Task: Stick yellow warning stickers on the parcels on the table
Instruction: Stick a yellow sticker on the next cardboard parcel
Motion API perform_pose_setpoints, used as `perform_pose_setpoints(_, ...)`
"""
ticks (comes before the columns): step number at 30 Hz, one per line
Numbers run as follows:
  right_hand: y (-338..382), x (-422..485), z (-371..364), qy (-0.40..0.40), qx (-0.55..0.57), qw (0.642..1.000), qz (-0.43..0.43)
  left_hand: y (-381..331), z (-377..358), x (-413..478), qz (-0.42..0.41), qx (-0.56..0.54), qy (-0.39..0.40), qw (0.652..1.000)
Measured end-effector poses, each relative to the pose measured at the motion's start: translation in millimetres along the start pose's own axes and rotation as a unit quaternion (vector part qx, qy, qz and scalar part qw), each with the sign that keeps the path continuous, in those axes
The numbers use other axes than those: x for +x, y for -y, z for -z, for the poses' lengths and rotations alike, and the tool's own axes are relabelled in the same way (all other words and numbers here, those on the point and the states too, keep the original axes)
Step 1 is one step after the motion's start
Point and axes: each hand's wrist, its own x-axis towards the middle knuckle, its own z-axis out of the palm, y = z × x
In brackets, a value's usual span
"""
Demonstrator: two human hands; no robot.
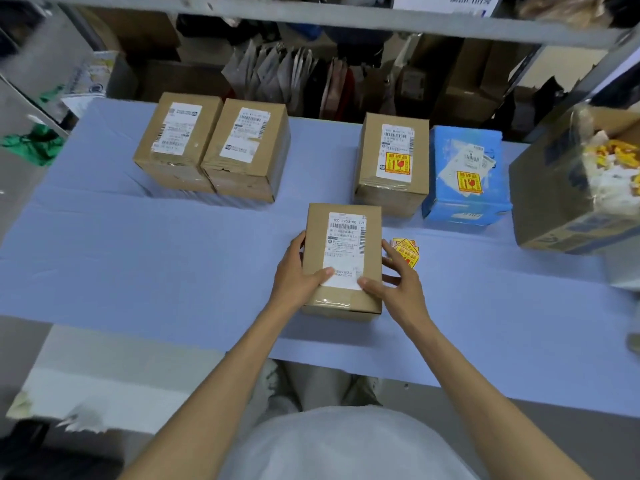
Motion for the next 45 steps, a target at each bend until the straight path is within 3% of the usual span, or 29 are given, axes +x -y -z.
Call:
perform_pose_setpoints(4,-4,8,9,0.016,-0.008,1.000,-0.006,-2,-8,2,0.018,0.000,-0.029,0.999)
perform_pose_setpoints(7,-10,23,24,-0.130,-0.027,0.990,-0.037,-1,-14,1,0.029,-0.006,-0.035,0.999)
perform_pose_setpoints(10,-17,44,41,-0.252,-0.082,0.956,-0.125,0,-15,2,0.033,-0.004,-0.033,0.999)
perform_pose_setpoints(13,-27,61,44,-0.241,-0.130,0.937,-0.215,1,-14,6,0.034,-0.002,-0.032,0.999)
perform_pose_setpoints(21,-41,81,34,-0.270,-0.117,0.927,-0.232,4,-16,9,0.040,-0.001,-0.038,0.999)
perform_pose_setpoints(33,-34,72,41,-0.311,-0.042,0.929,-0.198,7,-18,13,0.037,-0.005,-0.040,0.998)
perform_pose_setpoints(39,7,59,33,-0.345,0.126,0.917,-0.152,-5,-18,16,0.036,0.018,-0.041,0.998)
perform_pose_setpoints(43,51,44,11,-0.298,0.206,0.927,-0.095,-36,-23,22,-0.088,0.050,-0.094,0.990)
perform_pose_setpoints(45,66,34,-2,-0.233,0.212,0.948,-0.053,-53,-25,27,-0.086,0.013,-0.061,0.994)
